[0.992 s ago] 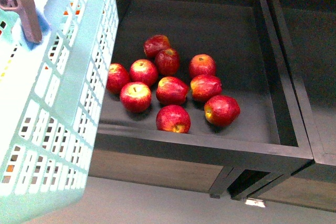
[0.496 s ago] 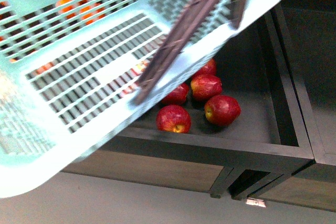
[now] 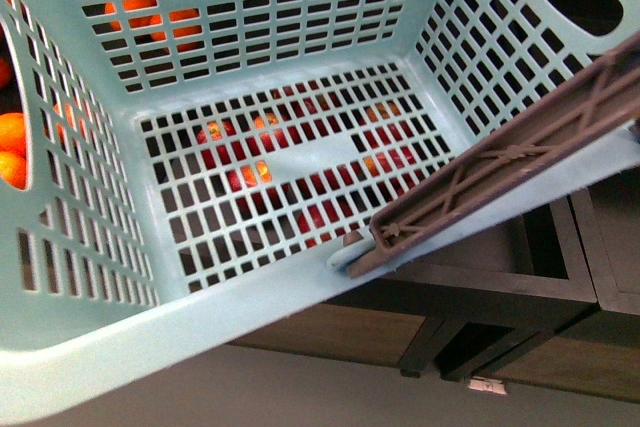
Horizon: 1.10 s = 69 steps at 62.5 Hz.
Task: Pick mango and avocado into basket
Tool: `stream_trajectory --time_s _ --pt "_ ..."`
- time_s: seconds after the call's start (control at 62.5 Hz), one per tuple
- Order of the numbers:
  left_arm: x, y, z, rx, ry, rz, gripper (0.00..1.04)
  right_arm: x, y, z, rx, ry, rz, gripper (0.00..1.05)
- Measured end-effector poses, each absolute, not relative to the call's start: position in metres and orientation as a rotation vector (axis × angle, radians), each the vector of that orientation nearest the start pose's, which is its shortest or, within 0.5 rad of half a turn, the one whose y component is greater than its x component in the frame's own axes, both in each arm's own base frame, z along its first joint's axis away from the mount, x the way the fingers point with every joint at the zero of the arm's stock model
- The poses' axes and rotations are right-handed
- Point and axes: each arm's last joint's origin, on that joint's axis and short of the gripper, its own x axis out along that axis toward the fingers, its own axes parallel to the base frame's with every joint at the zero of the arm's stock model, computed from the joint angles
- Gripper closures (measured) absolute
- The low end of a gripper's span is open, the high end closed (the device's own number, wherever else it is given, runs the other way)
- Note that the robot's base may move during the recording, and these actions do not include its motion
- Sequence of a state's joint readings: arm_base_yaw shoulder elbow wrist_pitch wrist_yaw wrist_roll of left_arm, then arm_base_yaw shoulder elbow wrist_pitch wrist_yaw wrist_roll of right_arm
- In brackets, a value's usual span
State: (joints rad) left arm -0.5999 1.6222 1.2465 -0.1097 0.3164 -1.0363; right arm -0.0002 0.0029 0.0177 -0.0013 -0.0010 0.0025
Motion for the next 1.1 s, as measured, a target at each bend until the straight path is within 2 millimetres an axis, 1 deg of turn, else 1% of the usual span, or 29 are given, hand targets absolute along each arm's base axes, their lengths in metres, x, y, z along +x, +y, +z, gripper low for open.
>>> stream_trajectory --time_s 0.304,0.32,0.352,0.368,0.384,0.4,0.416,0.432,0.48,0.512,0.576,0.64,0.72,0.752,0.816,0.896,0.928,0.976,1.008,1.072,1.104 --pt "0.299 -0.214 0.289 -0.856 0.897 -0.562 0.9 0.097 0.0 0.169 0.002 -0.014 0.001 0.09" --pt "0.299 -0.215 0.289 -0.855 0.898 -0.562 0.9 0.097 0.0 0.168 0.015 0.011 -0.009 0.09" --pt "0.299 -0.215 0.289 -0.855 0.898 -0.563 0.9 0.097 -0.001 0.168 0.079 0.11 -0.095 0.09" --pt "0.299 -0.215 0.289 -0.855 0.898 -0.564 0.9 0.098 -0.003 0.168 0.105 0.198 -0.161 0.09" --pt "0.299 -0.215 0.289 -0.855 0.899 -0.564 0.9 0.098 -0.005 0.169 0.138 0.235 -0.201 0.09" --pt "0.299 -0.215 0.289 -0.856 0.899 -0.563 0.9 0.099 -0.008 0.169 0.177 0.314 -0.279 0.09" --pt "0.299 -0.215 0.289 -0.856 0.899 -0.562 0.9 0.1 -0.01 0.17 0.185 0.35 -0.312 0.09" --pt "0.299 -0.215 0.289 -0.856 0.9 -0.563 0.9 0.101 -0.014 0.17 0.234 0.404 -0.369 0.09" --pt "0.299 -0.215 0.289 -0.855 0.899 -0.565 0.9 0.106 -0.024 0.171 0.33 0.453 -0.466 0.09" --pt "0.298 -0.215 0.289 -0.854 0.9 -0.566 0.9 0.109 -0.029 0.173 0.379 0.458 -0.494 0.09" --pt "0.298 -0.215 0.289 -0.855 0.9 -0.565 0.9 0.117 -0.047 0.181 0.472 0.43 -0.573 0.09" --pt "0.298 -0.215 0.289 -0.855 0.9 -0.564 0.9 0.125 -0.064 0.19 0.522 0.386 -0.636 0.09" --pt "0.298 -0.215 0.289 -0.853 0.898 -0.563 0.9 0.139 -0.091 0.198 0.558 0.328 -0.734 0.09" --pt "0.298 -0.215 0.289 -0.854 0.897 -0.561 0.9 0.144 -0.097 0.199 0.566 0.323 -0.748 0.09" --pt "0.298 -0.215 0.289 -0.854 0.898 -0.562 0.9 0.16 -0.112 0.196 0.593 0.333 -0.776 0.09" --pt "0.298 -0.215 0.289 -0.854 0.899 -0.564 0.9 0.185 -0.129 0.182 0.618 0.373 -0.827 0.09" --pt "0.298 -0.215 0.289 -0.854 0.899 -0.564 0.9 0.192 -0.133 0.177 0.63 0.386 -0.833 0.09" --pt "0.298 -0.215 0.289 -0.854 0.899 -0.564 0.9 0.209 -0.142 0.164 0.667 0.43 -0.855 0.09" --pt "0.298 -0.215 0.289 -0.854 0.9 -0.564 0.9 0.215 -0.146 0.159 0.688 0.451 -0.861 0.09" --pt "0.298 -0.215 0.289 -0.854 0.9 -0.564 0.9 0.235 -0.158 0.142 0.768 0.508 -0.866 0.09" --pt "0.298 -0.215 0.289 -0.854 0.9 -0.564 0.9 0.249 -0.166 0.131 0.812 0.53 -0.887 0.09"
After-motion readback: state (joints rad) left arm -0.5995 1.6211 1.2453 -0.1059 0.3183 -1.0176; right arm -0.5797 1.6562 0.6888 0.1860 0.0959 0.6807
